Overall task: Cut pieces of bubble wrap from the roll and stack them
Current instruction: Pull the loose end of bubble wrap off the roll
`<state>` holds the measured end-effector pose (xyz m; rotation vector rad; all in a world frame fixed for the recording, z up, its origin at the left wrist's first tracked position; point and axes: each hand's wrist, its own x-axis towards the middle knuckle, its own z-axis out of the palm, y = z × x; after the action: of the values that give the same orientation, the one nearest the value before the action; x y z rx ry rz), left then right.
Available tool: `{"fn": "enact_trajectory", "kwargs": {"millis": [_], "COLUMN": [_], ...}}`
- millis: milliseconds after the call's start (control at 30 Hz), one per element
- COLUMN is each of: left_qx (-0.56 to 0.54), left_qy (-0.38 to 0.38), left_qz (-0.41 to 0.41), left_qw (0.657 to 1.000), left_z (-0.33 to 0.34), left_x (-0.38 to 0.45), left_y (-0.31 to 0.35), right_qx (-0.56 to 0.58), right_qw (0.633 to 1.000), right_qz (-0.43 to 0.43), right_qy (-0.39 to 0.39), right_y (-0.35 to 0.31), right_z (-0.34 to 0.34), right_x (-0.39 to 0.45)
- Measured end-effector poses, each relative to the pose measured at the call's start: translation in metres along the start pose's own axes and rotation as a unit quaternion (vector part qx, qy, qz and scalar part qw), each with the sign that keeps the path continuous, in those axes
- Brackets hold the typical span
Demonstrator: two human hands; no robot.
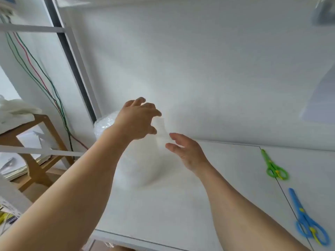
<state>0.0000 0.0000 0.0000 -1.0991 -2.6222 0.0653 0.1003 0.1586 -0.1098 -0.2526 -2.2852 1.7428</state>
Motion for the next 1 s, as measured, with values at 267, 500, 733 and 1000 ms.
{"fn": "enact_trajectory", "kwargs": {"millis": [267,500,733,1000], "left_qx": [-0.154,-0.256,-0.219,-0.165], "left_qy": [-0.015,-0.023,-0.085,-0.125], "left_qz": [-0.022,-0.032,-0.025,0.007], "left_qw": [0.988,0.966,0.972,0.978], "left_z": [-0.008,-0.014,-0.018,-0.023], "left_x": [0.012,0.013,0.007,0.018], "left_y": [0.004,0.016,0.023,0.041], "right_qx": [0.049,0.077,0.177,0.182], "right_qw": [0.999,0.995,0.980,0.977], "right_qz": [0.014,-0.013,0.018,0.025], "right_qy": [0.008,0.058,0.084,0.106], "right_y": [0.000,0.002,0.006,0.016], "right_z": [-0.011,-0.018,-0.027,-0.032], "right_x": [-0.011,-0.024,-0.051,-0.068]}}
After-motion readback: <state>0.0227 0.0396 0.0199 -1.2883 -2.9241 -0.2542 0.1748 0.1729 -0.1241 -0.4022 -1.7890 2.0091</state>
